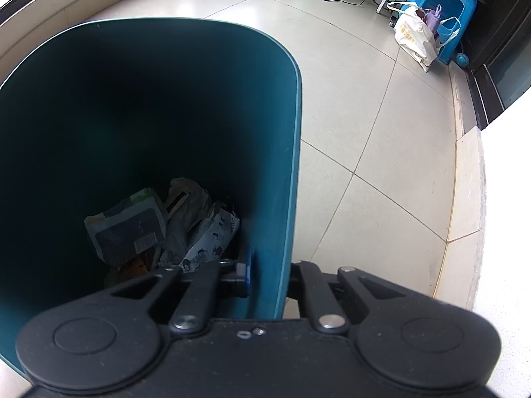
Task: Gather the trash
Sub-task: 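Grasp the crumpled white cloth with the left gripper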
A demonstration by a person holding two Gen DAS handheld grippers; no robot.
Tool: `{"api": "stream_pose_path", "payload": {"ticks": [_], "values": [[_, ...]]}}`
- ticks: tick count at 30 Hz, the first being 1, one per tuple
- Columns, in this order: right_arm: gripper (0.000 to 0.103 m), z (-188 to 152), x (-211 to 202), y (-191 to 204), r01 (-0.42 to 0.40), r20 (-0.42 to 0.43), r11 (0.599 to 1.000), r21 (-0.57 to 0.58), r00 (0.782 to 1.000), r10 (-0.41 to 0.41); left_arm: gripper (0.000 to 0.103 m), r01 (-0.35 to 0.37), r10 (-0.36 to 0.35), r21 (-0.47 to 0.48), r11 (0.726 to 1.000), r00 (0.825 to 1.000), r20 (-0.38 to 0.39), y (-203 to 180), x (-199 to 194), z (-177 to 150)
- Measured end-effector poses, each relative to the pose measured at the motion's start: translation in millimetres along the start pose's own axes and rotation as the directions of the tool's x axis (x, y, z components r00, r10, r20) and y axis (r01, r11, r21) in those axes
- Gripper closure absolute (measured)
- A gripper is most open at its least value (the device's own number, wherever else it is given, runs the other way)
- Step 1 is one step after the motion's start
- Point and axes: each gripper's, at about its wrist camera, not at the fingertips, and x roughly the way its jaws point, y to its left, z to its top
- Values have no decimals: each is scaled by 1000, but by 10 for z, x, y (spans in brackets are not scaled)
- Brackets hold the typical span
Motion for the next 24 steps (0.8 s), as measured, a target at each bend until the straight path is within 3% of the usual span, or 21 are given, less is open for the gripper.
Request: {"api": "stream_pose_path", "payload": {"ticks": [2, 6, 8, 13, 24], "values": [[94, 1, 0, 3, 0, 0, 1000, 0, 1000, 0, 65, -15, 16, 5, 1000, 1000, -23, 27, 43, -28], [94, 4, -2, 11, 3, 0, 1000, -1, 1000, -3, 78, -39, 39, 10, 999, 999, -23, 79, 52, -87], [94, 6, -2, 15, 3, 0, 1000, -1, 1000, -3, 89, -63, 63, 20, 998, 998, -19, 97, 27, -125], [94, 3, -7, 18, 4, 3, 1000, 1, 1000, -4, 96, -134, 133, 51, 990, 991, 22, 161, -115, -187], [94, 0, -28, 12, 4, 11, 1000, 9, 1000, -4, 96, -142, 132, 98, 985, 986, 107, 192, -939, -235]]}}
